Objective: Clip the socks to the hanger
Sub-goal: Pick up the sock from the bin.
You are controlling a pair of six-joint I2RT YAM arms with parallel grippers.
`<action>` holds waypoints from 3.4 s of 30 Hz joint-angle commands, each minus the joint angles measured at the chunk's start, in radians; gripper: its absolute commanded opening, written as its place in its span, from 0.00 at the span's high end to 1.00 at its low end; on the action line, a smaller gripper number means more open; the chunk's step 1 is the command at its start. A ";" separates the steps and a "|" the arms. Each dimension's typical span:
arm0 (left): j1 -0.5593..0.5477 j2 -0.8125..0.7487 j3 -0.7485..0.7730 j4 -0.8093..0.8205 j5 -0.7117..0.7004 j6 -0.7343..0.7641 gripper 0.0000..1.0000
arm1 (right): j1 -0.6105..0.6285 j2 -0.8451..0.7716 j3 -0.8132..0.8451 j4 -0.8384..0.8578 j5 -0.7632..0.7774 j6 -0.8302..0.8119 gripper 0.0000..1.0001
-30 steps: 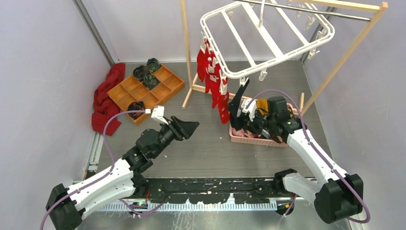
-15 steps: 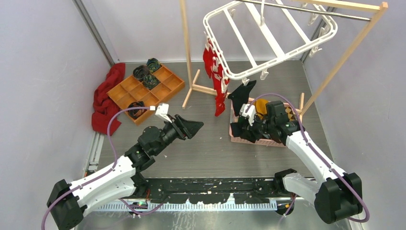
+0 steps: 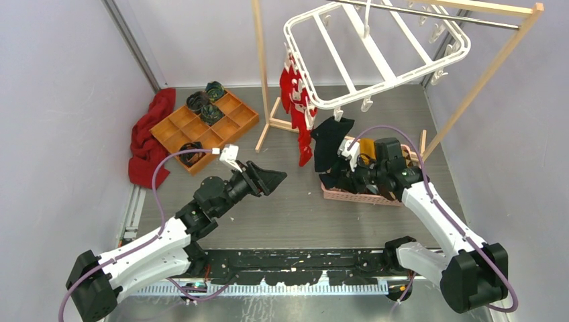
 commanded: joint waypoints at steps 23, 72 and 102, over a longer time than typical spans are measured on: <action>-0.006 0.084 0.078 0.299 0.404 0.253 0.30 | -0.223 -0.122 0.247 0.002 -0.382 0.322 0.92; -0.143 0.519 0.453 0.618 0.615 0.631 0.50 | -0.241 -0.180 0.544 -0.523 -0.805 0.044 0.99; -0.275 0.395 0.928 -0.751 -0.044 0.413 1.00 | -0.137 -0.290 0.430 -0.008 -0.442 0.387 0.12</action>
